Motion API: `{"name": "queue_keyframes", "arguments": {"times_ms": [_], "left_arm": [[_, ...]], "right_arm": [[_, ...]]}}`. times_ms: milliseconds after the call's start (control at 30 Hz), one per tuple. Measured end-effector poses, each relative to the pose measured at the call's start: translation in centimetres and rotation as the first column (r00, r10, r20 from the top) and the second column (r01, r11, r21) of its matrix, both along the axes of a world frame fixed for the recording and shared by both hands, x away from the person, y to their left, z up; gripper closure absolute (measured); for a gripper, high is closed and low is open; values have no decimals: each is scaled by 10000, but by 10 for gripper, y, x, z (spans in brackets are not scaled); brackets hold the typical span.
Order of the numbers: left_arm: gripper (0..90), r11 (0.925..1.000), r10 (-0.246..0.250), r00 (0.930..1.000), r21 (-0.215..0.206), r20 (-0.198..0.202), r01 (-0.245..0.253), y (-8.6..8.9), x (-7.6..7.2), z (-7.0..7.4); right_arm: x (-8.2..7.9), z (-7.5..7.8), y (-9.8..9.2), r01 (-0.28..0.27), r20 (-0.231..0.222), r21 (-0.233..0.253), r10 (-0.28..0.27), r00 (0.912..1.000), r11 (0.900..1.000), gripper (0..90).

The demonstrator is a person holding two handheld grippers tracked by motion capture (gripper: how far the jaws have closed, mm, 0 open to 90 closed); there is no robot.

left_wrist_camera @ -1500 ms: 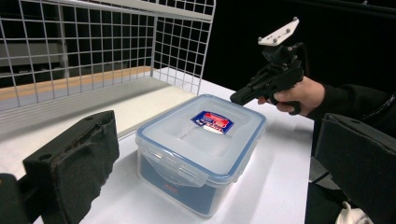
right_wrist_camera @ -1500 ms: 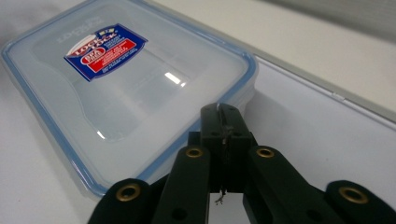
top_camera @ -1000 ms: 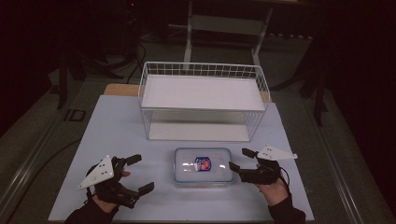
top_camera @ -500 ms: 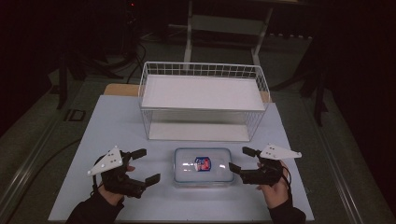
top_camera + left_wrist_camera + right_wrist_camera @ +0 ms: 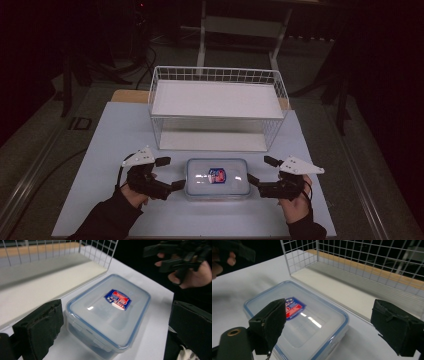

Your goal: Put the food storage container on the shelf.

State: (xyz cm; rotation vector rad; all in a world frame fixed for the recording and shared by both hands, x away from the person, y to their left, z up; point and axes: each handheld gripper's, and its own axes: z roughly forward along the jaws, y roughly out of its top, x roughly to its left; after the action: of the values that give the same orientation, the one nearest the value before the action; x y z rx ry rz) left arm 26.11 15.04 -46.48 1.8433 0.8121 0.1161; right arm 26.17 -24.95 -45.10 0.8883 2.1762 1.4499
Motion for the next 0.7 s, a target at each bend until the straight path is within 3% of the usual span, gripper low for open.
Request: {"name": "queue_keyframes", "arguments": {"times_ms": [67,200,300,333,367,400,533,633,700], "left_arm": [[0,9999,63,9987,-153,-500,-71,-1,5,-7],[0,9985,88,9883,-512,-1525,-168,-2,17,-20],[0,9991,23,9680,-411,-2508,-130,-2,26,-27],[0,9980,55,9554,-584,-2953,-238,-1,30,-31],[0,9980,55,9554,-584,-2953,-238,-1,30,-31],[0,9957,26,9236,-841,-3834,-377,1,37,-37],[26,9913,15,8783,-1150,-4782,-642,1,44,-47],[66,9863,-72,8393,-1423,-5436,-837,1,48,-53],[157,9847,-125,8216,-1498,-5699,-889,0,51,-57]], "right_arm": [[-2,1,-1,82,-85,134,-81,9999,9999,127],[-4,-3,2,120,-275,60,-118,9996,9999,106],[-4,-8,4,260,-569,292,-243,9981,9992,106],[-3,-9,5,242,-632,329,-220,9978,9992,106],[-3,-9,5,242,-632,329,-220,9978,9992,106],[-3,-11,6,258,-701,244,-240,9973,9994,106],[-3,-14,10,115,-756,112,-107,9971,9999,106],[-3,-14,10,53,-775,94,-46,9970,9999,107],[-3,-15,11,46,-826,62,-40,9966,10000,107]]}}
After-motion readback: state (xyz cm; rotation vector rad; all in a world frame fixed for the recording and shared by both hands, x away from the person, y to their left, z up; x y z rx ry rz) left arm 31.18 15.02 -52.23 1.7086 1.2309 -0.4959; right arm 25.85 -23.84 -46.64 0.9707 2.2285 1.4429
